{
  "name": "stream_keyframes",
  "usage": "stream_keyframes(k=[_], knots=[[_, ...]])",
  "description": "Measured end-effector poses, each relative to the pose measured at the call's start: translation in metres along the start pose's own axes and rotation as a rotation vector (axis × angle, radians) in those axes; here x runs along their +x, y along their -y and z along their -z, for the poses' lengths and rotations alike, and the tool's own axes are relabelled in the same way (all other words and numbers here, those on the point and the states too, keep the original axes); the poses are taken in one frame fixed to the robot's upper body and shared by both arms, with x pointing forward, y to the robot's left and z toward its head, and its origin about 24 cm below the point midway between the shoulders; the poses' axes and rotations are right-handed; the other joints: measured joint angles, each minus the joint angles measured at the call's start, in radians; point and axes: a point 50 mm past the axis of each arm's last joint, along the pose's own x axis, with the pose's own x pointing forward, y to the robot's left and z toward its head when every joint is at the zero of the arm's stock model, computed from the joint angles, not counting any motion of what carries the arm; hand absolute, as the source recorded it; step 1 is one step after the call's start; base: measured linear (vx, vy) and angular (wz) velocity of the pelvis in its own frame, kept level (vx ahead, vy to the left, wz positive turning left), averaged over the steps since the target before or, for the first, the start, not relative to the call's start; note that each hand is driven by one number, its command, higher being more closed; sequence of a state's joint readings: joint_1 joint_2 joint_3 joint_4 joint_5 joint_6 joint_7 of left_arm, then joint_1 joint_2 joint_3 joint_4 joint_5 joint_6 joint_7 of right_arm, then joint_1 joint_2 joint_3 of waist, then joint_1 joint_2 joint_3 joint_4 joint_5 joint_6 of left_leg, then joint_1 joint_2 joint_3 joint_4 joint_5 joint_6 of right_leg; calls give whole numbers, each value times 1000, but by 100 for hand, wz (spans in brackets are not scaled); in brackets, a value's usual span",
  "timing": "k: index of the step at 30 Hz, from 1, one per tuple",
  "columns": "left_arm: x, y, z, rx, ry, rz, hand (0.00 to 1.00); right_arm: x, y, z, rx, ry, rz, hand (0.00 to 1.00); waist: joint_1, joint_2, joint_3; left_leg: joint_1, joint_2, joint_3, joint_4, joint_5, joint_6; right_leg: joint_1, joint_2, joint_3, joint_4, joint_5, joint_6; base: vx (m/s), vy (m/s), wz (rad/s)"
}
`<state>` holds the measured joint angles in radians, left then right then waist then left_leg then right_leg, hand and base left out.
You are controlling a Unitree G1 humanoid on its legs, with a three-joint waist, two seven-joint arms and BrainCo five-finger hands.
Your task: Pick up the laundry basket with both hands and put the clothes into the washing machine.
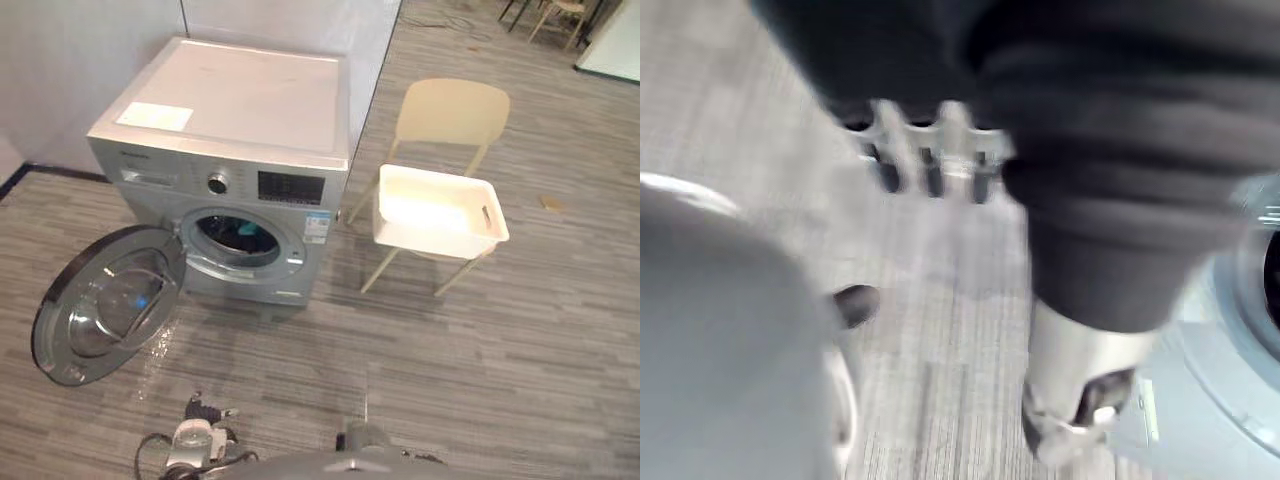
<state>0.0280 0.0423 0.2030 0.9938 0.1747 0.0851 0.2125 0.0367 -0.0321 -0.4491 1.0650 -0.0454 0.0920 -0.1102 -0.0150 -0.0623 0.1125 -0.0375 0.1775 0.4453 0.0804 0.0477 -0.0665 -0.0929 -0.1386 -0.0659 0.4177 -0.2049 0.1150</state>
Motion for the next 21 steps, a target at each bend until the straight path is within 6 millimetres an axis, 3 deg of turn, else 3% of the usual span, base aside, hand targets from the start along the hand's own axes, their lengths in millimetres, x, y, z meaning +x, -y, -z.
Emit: stream_keyframes(k=[2, 3, 7, 10, 14, 15, 16, 18, 21], knots=[[-1, 5, 0, -39, -3, 11, 0, 3, 1, -21, -34, 52, 0, 0, 6, 19, 11, -27, 9, -11, 1, 8, -9, 35, 22, -2, -144, -1, -2, -144, -214, -42], [-3, 12, -1, -57, -3, 31, 0, 3, 1, -27, -59, 67, -4, 0, 3, 56, 17, -36, 17, -35, 2, 24, -8, 55, 32, -8, -188, 23, -12, -169, -112, 4], [-5, 12, 2, -112, -1, 17, 0, 3, 7, -21, -108, 59, 7, 0, 12, 59, 19, -57, 19, -135, 15, 26, -17, 66, 42, -50, -191, 25, -14, -195, -29, 33], [-6, 8, -11, -130, 71, 5, 0, 3, 8, -19, -117, 62, 6, 0, 22, 51, 48, -103, 12, -175, 61, 14, -14, 59, 30, -84, -175, 24, -14, -172, 60, 37], [-20, 1, -27, -155, 211, -16, 0, 2, 17, -14, -93, 52, 33, 0, 25, 42, 58, -120, -34, -199, 48, -13, -21, 42, -22, -102, -137, 17, -3, -118, 111, 26], [-28, -3, -38, -175, 287, -24, 0, 0, 22, -2, -66, 33, 51, 0, 17, 11, 49, -138, -67, -200, 82, -32, 4, 26, -74, -105, -148, 18, -3, -35, 153, 22], [-34, -5, -43, -196, 332, -27, 0, 0, 28, -4, -57, 38, 69, 0, 21, 38, 45, -156, -58, -219, 193, -48, 45, 20, -78, -104, -135, 23, 8, -3, 112, 12], [-40, -8, -48, -214, 372, -33, 0, 0, 37, -2, -49, 28, 91, 0, 12, 62, 43, -151, -69, -248, 194, -92, 24, 17, -80, -101, -114, 13, 25, 0, 88, 13], [-59, -22, -75, -268, 532, -56, 0, -2, 38, 12, 14, -14, 103, 0, 4, 65, 11, -143, -119, -257, 115, -66, 18, 22, -111, -114, -166, 41, 37, 12, 129, 21]])
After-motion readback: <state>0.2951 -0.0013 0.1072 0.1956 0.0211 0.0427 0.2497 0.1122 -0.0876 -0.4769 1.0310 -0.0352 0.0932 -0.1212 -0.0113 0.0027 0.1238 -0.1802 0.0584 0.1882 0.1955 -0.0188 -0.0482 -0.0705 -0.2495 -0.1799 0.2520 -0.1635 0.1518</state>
